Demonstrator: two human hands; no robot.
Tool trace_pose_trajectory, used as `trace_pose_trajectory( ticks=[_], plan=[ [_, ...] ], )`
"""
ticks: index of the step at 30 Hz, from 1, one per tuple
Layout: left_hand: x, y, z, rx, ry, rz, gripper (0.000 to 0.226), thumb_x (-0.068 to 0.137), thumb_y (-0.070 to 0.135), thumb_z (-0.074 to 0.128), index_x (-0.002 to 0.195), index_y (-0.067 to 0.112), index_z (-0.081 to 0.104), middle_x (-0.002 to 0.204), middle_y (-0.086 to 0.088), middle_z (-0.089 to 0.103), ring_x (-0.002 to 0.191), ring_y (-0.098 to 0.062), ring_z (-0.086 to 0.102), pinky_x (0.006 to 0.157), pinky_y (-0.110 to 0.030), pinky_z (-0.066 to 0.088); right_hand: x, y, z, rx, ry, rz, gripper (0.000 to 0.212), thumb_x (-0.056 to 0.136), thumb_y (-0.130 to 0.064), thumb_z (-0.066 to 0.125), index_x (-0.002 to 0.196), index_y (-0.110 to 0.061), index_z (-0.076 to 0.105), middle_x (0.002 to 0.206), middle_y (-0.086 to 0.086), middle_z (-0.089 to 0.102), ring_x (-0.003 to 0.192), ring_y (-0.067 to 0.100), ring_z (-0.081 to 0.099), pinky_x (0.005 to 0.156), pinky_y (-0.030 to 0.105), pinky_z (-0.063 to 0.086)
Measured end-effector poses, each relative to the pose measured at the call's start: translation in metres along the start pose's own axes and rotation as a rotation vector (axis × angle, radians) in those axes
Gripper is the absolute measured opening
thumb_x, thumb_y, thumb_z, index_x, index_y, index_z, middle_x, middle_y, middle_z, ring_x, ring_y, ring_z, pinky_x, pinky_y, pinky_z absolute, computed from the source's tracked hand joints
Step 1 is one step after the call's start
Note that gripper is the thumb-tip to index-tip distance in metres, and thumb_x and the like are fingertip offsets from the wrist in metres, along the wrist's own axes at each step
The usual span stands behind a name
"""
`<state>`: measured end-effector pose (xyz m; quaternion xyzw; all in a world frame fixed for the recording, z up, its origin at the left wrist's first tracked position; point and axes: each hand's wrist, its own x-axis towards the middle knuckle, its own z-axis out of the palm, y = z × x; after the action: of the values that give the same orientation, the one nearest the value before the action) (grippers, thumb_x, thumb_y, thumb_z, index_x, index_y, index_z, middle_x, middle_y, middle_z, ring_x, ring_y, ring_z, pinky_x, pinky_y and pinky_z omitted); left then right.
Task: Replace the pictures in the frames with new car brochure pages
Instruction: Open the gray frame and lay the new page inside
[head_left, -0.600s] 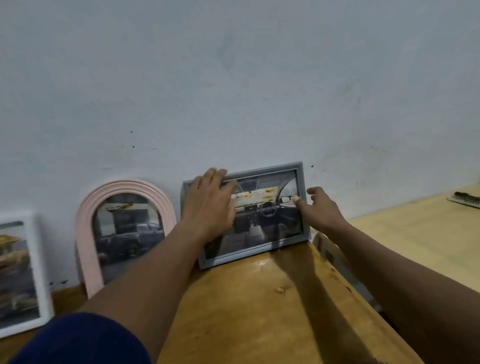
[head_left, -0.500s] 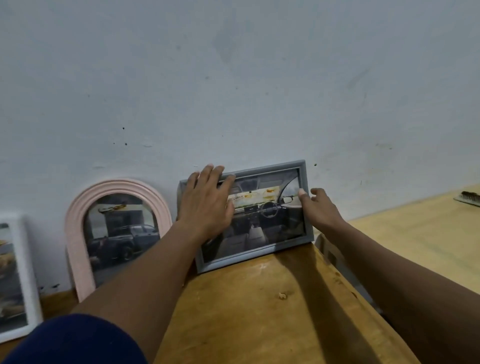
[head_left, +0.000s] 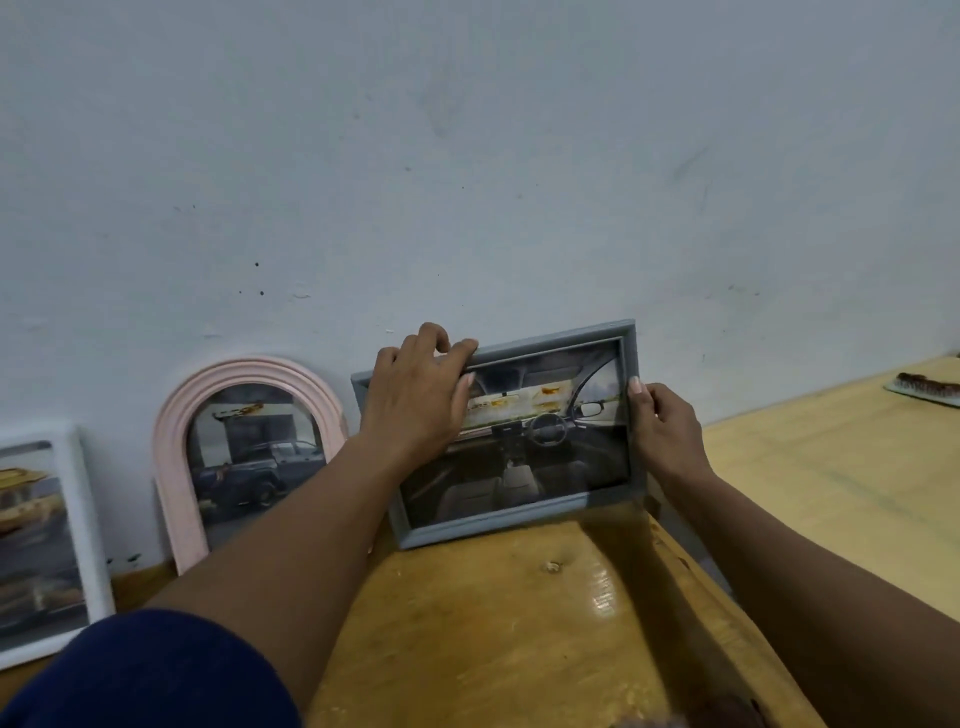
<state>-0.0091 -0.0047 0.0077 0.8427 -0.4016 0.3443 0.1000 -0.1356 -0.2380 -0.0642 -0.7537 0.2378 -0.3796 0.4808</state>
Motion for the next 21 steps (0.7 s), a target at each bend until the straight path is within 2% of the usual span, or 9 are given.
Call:
trace_pose_trajectory(
  ticks=[3, 5, 8, 11, 13, 15, 17, 19, 21],
  plan=[
    [0.0, 0.012, -0.019, -0.089, -0.064, -0.029, 0.037, 0.103, 0.037, 0.047, 0.135, 0.023, 0.058, 0.12, -0.005, 0.055, 0.101, -0.027, 0.058, 0.09, -0.041, 0.042, -0.009, -0.022, -0.028, -0.072, 0.084, -0.059, 0.045, 0.101, -0.052, 0.038, 0.097, -0.014, 0.061, 0.087, 0.005, 0.063, 0.083, 0.024, 0.06, 0.067, 0.04, 0.052],
    [-0.001, 0.024, -0.033, -0.153, -0.125, -0.065, 0.04, 0.104, 0.043, 0.043, 0.135, 0.023, 0.057, 0.123, -0.003, 0.055, 0.103, -0.026, 0.059, 0.093, -0.041, 0.044, -0.015, -0.043, -0.049, -0.135, 0.105, -0.11, 0.046, 0.1, -0.054, 0.04, 0.093, -0.015, 0.062, 0.084, 0.003, 0.062, 0.081, 0.025, 0.059, 0.072, 0.045, 0.052],
    [-0.007, 0.038, -0.057, -0.267, -0.209, -0.156, 0.051, 0.103, 0.054, 0.037, 0.137, 0.021, 0.054, 0.128, -0.003, 0.053, 0.108, -0.025, 0.057, 0.093, -0.043, 0.048, -0.026, -0.085, -0.075, -0.216, 0.057, -0.173, 0.046, 0.099, -0.055, 0.042, 0.087, -0.016, 0.062, 0.079, 0.004, 0.062, 0.076, 0.025, 0.058, 0.072, 0.045, 0.05],
    [-0.017, 0.042, -0.078, -0.387, -0.231, -0.235, 0.057, 0.102, 0.06, 0.031, 0.131, 0.02, 0.058, 0.121, -0.004, 0.058, 0.104, -0.024, 0.056, 0.09, -0.043, 0.048, -0.038, -0.131, -0.093, -0.286, 0.001, -0.228, 0.05, 0.097, -0.055, 0.049, 0.078, -0.012, 0.063, 0.073, 0.009, 0.062, 0.071, 0.029, 0.057, 0.063, 0.038, 0.044],
    [-0.026, 0.044, -0.095, -0.489, -0.226, -0.286, 0.059, 0.102, 0.062, 0.027, 0.12, 0.017, 0.061, 0.116, -0.005, 0.063, 0.1, -0.025, 0.058, 0.087, -0.042, 0.048, -0.049, -0.164, -0.099, -0.334, -0.083, -0.245, 0.051, 0.096, -0.053, 0.052, 0.08, -0.007, 0.065, 0.076, 0.013, 0.064, 0.068, 0.026, 0.055, 0.058, 0.033, 0.04],
    [-0.037, 0.044, -0.114, -0.595, -0.239, -0.334, 0.06, 0.103, 0.061, 0.024, 0.115, 0.015, 0.06, 0.122, -0.008, 0.064, 0.103, -0.026, 0.057, 0.087, -0.037, 0.043, -0.062, -0.196, -0.096, -0.393, -0.188, -0.255, 0.051, 0.095, -0.052, 0.055, 0.087, -0.003, 0.068, 0.083, 0.018, 0.067, 0.067, 0.024, 0.055, 0.058, 0.031, 0.04],
    [-0.048, 0.04, -0.133, -0.702, -0.281, -0.406, 0.076, 0.097, 0.072, 0.018, 0.128, 0.016, 0.059, 0.136, -0.007, 0.06, 0.118, -0.029, 0.055, 0.101, -0.038, 0.039, -0.074, -0.225, -0.086, -0.51, -0.27, -0.285, 0.052, 0.094, -0.052, 0.057, 0.09, -0.002, 0.069, 0.085, 0.018, 0.066, 0.07, 0.022, 0.057, 0.058, 0.031, 0.04],
    [-0.061, 0.032, -0.154, -0.794, -0.342, -0.504, 0.104, 0.078, 0.092, 0.011, 0.142, 0.022, 0.053, 0.144, -0.009, 0.056, 0.128, -0.033, 0.053, 0.11, -0.049, 0.038, -0.088, -0.25, -0.07, -0.63, -0.322, -0.305, 0.049, 0.093, -0.052, 0.058, 0.089, -0.004, 0.066, 0.084, 0.012, 0.065, 0.074, 0.022, 0.058, 0.059, 0.031, 0.042],
    [-0.074, 0.021, -0.172, -0.899, -0.389, -0.607, 0.098, 0.081, 0.09, 0.011, 0.146, 0.027, 0.05, 0.14, -0.009, 0.059, 0.122, -0.033, 0.058, 0.105, -0.055, 0.043, -0.105, -0.274, -0.052, -0.719, -0.396, -0.318, 0.045, 0.093, -0.051, 0.059, 0.085, -0.007, 0.06, 0.083, 0.008, 0.061, 0.074, 0.021, 0.057, 0.059, 0.03, 0.041]
  ],
)
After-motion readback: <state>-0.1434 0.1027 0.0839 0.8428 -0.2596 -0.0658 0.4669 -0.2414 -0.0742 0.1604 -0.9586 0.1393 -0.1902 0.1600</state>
